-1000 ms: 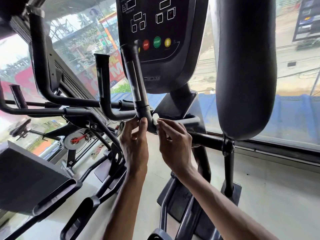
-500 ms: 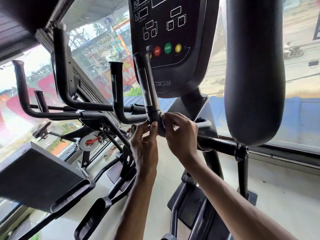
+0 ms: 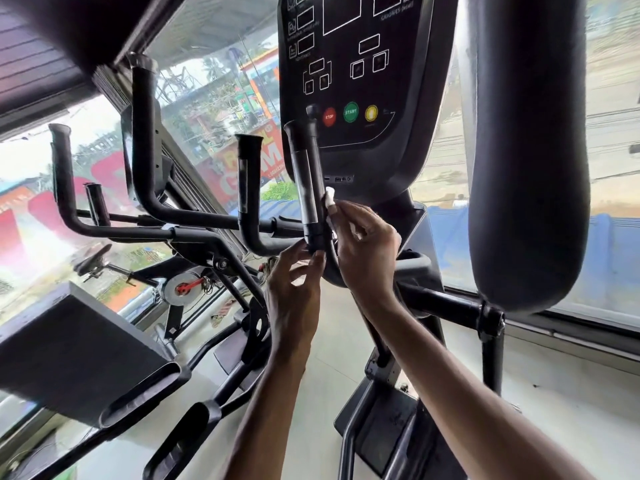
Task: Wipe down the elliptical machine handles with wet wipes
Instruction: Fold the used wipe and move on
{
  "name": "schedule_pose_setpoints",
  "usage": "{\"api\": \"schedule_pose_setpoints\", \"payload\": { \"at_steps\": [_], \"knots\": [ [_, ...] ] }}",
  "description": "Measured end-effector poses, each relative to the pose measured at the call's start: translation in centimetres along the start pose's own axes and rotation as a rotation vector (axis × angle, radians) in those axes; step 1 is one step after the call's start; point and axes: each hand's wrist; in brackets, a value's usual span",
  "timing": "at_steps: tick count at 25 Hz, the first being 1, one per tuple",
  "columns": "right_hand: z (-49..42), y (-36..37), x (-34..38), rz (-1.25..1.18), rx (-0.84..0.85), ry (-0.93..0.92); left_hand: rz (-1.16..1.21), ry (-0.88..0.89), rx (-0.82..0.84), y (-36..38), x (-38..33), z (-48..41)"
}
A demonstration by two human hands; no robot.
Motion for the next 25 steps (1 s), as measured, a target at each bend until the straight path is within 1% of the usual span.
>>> {"api": "schedule_pose_setpoints", "payload": {
  "at_steps": [2,4,5,7,9,11,13,16,19,21,23,25],
  "knots": [
    [0.7,-0.7,-0.6,0.044,0.036,-0.064,0.012,0.011,-0.004,0.0,-0.2,-0.2],
    [1.4,-1.2,-0.8,0.093,0.095,-0.040,0.008,0.023,-0.015,0.0,-0.5,-0.3],
    [1.1,-1.0,-0.8,0.094,0.097,-0.024,0.001,0.022,-0.021,0.0,-0.7,-0.3],
    [-0.8,0.0,-0.4,0.057,0.035,-0.034,-0.015,0.016,-0.024,-0.1,-0.9,-0.4],
    [-2.7,1.1,1.0,0.010,-0.009,-0.088,-0.020,0.016,-0.011,-0.3,-0.9,-0.7],
    [-2.9,1.3,1.2,0.061,-0.017,-0.161,0.006,0.015,0.019,-0.5,-0.6,-1.3],
    [-2.5,1.4,0.5,0.155,0.013,-0.164,0.040,0.018,0.031,-0.7,-0.3,-1.6],
    [-5.2,2.7,0.2,0.130,-0.010,-0.119,0.057,0.042,0.041,-0.5,0.3,-1.8],
    [-7.3,4.1,1.6,0.131,-0.041,-0.197,0.071,0.059,0.080,-0.9,0.6,-2.3],
    [-6.9,4.0,1.0,0.178,-0.038,-0.211,0.073,0.056,0.115,-1.1,0.8,-2.9],
    [-7.4,3.8,0.6,0.235,-0.002,-0.153,0.099,0.061,0.147,-1.1,0.9,-3.1],
    [-9.0,4.1,0.5,0.263,-0.037,-0.079,0.144,0.064,0.177,-0.9,1.1,-3.2]
  ]
}}
Point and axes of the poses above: each hand's wrist, its own z-axis away from the middle knuckle, its own y-axis out of the palm, x = y × z, and after that the axes turned 15 degrees about -y, right-handed
